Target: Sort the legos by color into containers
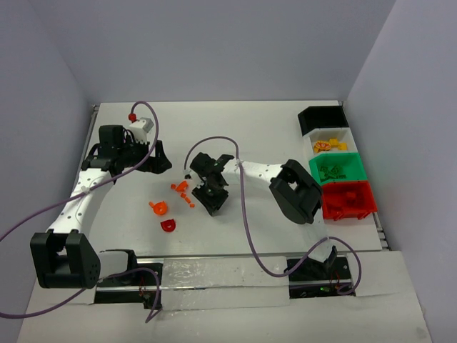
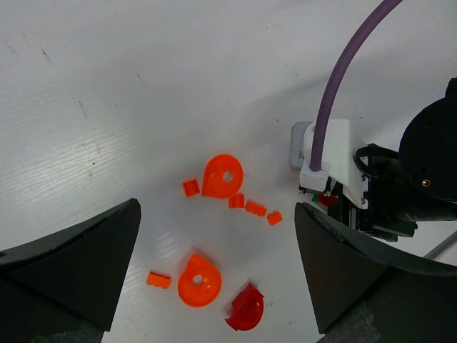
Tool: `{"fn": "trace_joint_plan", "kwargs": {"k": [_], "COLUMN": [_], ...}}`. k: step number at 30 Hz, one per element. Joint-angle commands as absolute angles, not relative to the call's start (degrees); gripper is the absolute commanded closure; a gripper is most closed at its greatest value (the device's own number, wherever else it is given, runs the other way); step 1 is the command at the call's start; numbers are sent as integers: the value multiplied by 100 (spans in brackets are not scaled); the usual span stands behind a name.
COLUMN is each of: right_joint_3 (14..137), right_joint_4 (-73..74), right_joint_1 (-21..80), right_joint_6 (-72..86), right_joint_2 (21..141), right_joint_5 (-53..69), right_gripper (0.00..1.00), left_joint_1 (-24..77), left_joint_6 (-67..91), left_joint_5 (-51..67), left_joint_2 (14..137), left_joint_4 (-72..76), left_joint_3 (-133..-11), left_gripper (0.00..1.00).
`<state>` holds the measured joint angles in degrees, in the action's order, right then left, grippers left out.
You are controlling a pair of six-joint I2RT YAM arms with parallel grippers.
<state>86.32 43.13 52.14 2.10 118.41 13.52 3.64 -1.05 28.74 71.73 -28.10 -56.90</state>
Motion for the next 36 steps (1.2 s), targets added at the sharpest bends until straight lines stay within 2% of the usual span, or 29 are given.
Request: {"fn": "trace_joint_plan", "kwargs": {"k": [1, 6, 8, 11, 14, 18, 25, 28, 36], "right_joint_3": [8859, 8877, 8884, 8879, 8754, 8455, 7645, 7454, 7321], "right_joint_4": [4320, 4333, 4324, 4312, 4225, 3918, 2432, 1700, 497], "right_joint_1": [5216, 5168, 5121, 5058, 4857, 4544, 3612, 3463, 3471], "right_joint_6": [264, 272, 290, 290, 273, 164, 448, 805, 1788], "right_joint_2": [11803, 11690, 11638, 11585, 11403, 10956, 9565, 9136, 8948], "right_joint_5": [1301, 1485, 1571, 1642, 1936, 2602, 4754, 5409, 6214], "right_gripper": [56, 55, 58, 70, 86, 99, 100, 100, 100], "left_joint_1": [343, 343, 343, 343, 343, 315, 272, 272, 425], "left_joint_6": [-88, -70, -62, -59, -124, -195, -431, 353, 1430], "left_joint_5": [2905, 2976, 2988, 3003, 3121, 3769, 6151, 6955, 7294], "left_joint_2": [6996, 7005, 7017, 7026, 6984, 6829, 6353, 6217, 6302], "left_joint_4": [-2703, -2698, -2681, -2696, -2707, -2704, -2506, -1714, -820], "left_joint_3": [-5643, -5581, -5572, -5584, -5580, -5518, -5206, -4963, -5009], "left_gripper": [1, 1, 1, 1, 1, 1, 7, 10, 14]}}
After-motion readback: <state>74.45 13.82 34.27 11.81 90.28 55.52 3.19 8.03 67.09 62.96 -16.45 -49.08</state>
